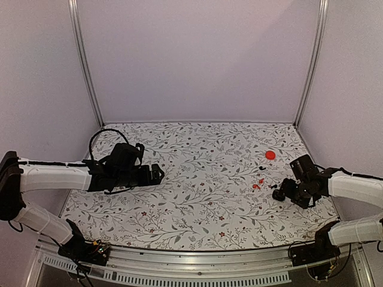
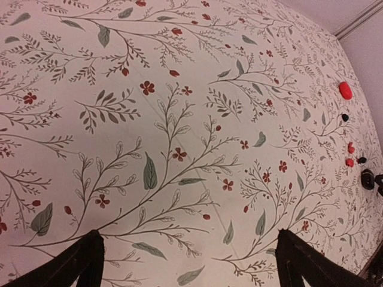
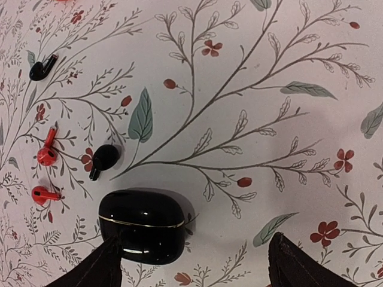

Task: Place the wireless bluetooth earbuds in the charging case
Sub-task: Pick up the charging case from the corner of the board.

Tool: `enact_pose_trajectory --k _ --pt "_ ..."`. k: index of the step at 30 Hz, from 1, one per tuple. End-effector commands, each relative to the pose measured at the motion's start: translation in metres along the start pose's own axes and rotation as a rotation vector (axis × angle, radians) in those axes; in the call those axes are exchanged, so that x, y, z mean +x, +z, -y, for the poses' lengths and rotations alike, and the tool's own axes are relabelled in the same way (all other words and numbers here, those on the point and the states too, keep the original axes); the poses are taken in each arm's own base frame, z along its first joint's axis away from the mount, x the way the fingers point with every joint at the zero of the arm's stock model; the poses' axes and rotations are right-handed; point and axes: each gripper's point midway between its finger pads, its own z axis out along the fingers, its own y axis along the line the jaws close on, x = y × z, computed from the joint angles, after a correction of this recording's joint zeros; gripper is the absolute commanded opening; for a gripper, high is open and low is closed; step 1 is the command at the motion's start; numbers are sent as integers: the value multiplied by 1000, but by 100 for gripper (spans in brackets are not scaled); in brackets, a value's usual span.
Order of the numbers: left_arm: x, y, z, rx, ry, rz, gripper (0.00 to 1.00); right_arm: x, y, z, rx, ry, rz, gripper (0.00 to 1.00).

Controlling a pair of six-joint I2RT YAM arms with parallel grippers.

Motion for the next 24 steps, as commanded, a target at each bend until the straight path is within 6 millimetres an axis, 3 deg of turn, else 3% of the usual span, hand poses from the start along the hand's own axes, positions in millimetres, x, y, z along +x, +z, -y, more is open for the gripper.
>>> enact_pose_trajectory --k 1,19,24 --pt "-7 0 10 16 -10 26 100 3 4 -8 19 -29 29 82" --pt "-3 -3 3 -18 -7 31 100 3 21 -25 111 -122 43 79" --pt "-2 -2 2 -20 -3 31 100 5 21 -25 106 -127 39 72"
